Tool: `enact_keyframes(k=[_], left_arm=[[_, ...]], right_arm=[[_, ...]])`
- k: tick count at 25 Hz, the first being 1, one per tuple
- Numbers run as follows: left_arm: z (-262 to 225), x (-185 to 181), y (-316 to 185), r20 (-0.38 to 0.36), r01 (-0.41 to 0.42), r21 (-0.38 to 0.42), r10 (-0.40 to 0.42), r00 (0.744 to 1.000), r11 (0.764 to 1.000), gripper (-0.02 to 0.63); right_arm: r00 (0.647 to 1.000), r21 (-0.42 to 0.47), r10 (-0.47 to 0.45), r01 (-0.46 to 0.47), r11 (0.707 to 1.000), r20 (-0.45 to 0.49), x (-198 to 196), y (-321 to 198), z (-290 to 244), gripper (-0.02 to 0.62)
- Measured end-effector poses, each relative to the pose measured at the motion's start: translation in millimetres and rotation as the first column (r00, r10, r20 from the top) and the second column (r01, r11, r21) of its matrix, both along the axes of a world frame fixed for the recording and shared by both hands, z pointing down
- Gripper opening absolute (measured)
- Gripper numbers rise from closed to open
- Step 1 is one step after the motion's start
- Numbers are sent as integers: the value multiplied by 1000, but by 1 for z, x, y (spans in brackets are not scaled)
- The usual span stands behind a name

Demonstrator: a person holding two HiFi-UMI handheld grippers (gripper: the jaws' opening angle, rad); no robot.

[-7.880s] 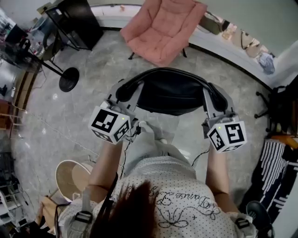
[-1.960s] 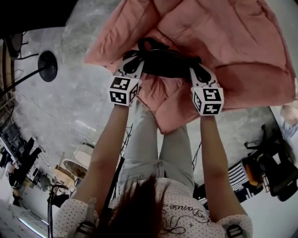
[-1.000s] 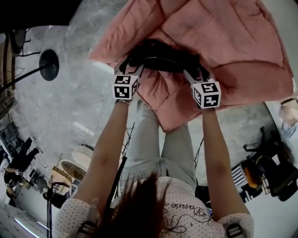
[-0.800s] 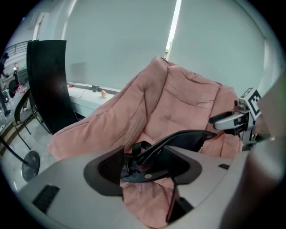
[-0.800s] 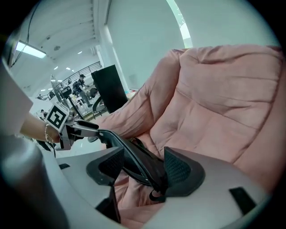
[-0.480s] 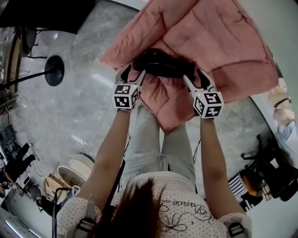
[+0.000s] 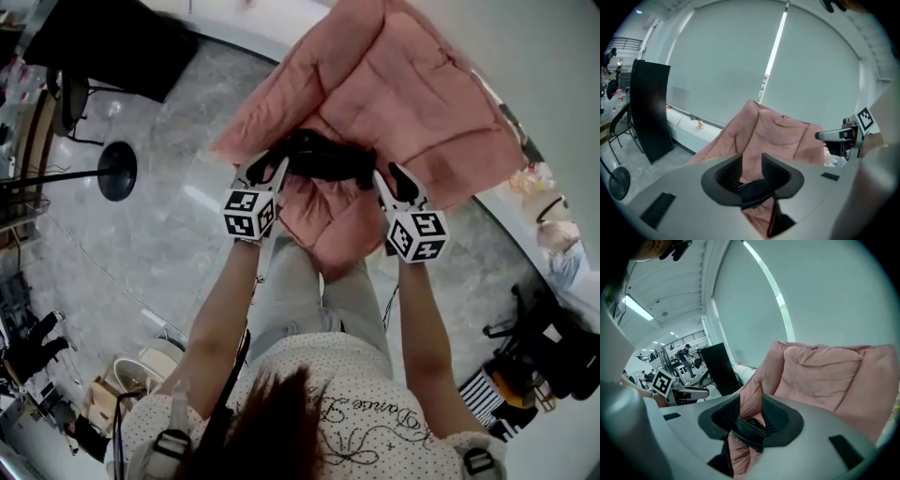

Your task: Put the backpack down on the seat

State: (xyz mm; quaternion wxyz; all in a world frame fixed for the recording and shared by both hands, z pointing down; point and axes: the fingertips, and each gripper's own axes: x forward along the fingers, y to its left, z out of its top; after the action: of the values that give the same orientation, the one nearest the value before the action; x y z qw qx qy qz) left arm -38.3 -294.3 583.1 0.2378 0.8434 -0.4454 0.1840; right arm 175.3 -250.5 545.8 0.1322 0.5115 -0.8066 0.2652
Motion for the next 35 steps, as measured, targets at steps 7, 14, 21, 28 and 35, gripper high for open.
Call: enact_keyframes(k=[7,14,21,28,35], left_arm=[[-70,39,19,-8,-70,116,72,997,991,24],[-139,58,9,-63,-82,216,97,993,973,9],[-212,74,1,-108,-90,337,134,985,937,5],[-271,83,-6,-128,-105,432,177,976,896,5],[-307,92,-1,-81,-135,504,202,976,853,5]], right_arm=[[1000,111,-22,23,994,-4,6,14,-67,49],[998,240,-9,25,970,-68,4,9,-134,12],[997,377,39,-13,926,-62,8,-2,-205,12],[994,460,84,-41,887,-74,15,-2,-249,12],[990,519,124,-74,851,-62,28,10,-284,12]])
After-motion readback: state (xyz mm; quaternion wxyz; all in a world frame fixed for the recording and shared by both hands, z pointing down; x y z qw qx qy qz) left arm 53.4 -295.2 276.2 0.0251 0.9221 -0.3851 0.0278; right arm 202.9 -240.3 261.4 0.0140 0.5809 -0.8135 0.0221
